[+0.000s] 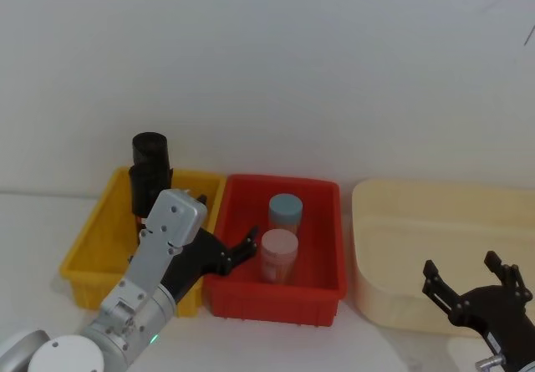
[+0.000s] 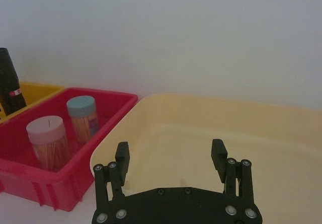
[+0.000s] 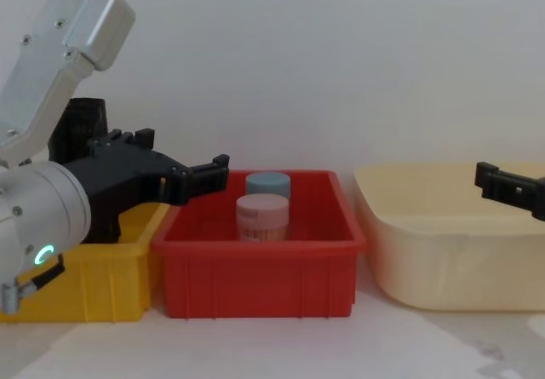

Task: Pick up the garbage bag with the one hand and transfer it to the other hand.

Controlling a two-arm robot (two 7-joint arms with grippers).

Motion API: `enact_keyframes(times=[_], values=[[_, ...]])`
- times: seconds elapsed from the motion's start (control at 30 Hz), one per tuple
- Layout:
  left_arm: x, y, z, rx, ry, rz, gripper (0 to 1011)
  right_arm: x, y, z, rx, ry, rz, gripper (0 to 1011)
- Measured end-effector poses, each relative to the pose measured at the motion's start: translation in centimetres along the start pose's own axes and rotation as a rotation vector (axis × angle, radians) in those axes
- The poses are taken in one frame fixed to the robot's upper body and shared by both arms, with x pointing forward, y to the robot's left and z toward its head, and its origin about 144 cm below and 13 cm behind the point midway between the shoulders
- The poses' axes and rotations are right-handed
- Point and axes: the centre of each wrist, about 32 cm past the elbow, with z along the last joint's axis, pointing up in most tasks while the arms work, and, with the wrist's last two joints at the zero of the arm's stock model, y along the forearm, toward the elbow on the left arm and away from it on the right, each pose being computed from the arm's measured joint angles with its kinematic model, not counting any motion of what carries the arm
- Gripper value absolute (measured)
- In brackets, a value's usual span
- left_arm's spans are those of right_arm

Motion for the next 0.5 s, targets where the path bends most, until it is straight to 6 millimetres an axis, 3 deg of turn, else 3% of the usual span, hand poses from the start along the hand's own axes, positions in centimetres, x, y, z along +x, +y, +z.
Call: enact_keyframes(times=[0.5], values=[[0.07, -0.03, 0.05, -0.001, -0.003, -0.002, 1000, -0.03, 0.06, 0.05, 0.002, 0.0, 0.001, 1002]])
